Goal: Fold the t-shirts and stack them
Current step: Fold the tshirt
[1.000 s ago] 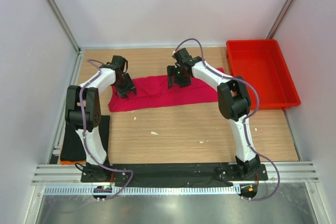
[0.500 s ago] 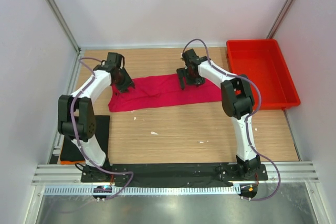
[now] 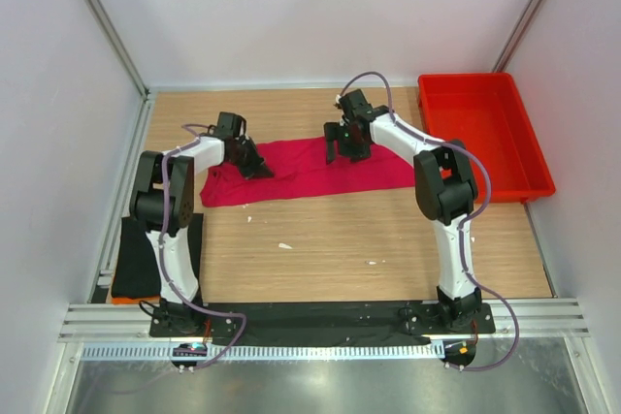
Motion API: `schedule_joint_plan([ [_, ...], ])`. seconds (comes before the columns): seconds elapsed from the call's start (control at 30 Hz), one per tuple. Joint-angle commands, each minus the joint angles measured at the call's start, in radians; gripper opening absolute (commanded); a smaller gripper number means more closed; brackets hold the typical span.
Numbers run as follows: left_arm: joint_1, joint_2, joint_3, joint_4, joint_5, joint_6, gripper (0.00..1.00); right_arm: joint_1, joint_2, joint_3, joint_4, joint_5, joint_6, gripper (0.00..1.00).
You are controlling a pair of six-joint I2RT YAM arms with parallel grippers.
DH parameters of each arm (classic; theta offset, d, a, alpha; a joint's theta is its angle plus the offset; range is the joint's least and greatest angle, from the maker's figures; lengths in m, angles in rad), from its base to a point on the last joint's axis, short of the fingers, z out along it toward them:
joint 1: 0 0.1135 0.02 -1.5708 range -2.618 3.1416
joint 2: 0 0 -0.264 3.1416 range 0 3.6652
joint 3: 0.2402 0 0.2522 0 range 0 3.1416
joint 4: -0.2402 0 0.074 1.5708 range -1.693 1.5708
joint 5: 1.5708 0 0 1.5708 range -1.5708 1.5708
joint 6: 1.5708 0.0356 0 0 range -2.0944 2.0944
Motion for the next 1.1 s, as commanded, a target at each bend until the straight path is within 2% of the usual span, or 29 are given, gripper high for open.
schedule_joint_plan([
  [0.0, 0.024, 0.072, 0.022, 0.066, 0.041, 0.045, 0.00, 0.000, -0.066, -0.021, 0.124, -0.215, 0.146, 0.77],
  [0.13, 0.032, 0.001, -0.014, 0.050, 0.049, 0.056, 0.00, 0.015, -0.045, -0.030, 0.250, -0.412, 0.226, 0.75],
  [0.2, 0.031, -0.052, -0.058, 0.044, 0.053, 0.024, 0.02, 0.037, -0.017, -0.006, 0.307, -0.469, 0.276, 0.69],
  [0.23, 0.031, -0.102, -0.067, 0.044, 0.061, 0.016, 0.04, 0.044, -0.009, -0.002, 0.337, -0.519, 0.303, 0.64],
  [0.27, 0.032, -0.121, -0.075, 0.038, 0.064, 0.011, 0.05, 0.053, 0.000, -0.005, 0.406, -0.544, 0.360, 0.51],
  [0.3, 0.032, -0.139, -0.074, 0.029, 0.053, 0.011, 0.05, 0.070, 0.009, -0.012, 0.446, -0.560, 0.395, 0.35],
  [0.4, 0.041, -0.175, -0.058, -0.008, 0.039, 0.024, 0.07, 0.101, 0.041, -0.025, 0.571, -0.603, 0.493, 0.23],
  [0.63, 0.121, -0.070, 0.018, -0.003, 0.067, 0.030, 0.07, 0.126, 0.141, 0.030, 0.608, -0.630, 0.569, 0.16],
  [0.87, 0.138, 0.037, 0.009, 0.017, 0.036, 0.063, 0.07, 0.093, 0.161, -0.070, 0.631, -0.601, 0.558, 0.14],
  [1.07, 0.147, 0.074, 0.029, -0.054, -0.014, 0.138, 0.05, 0.070, 0.155, -0.104, 0.579, -0.601, 0.520, 0.15],
])
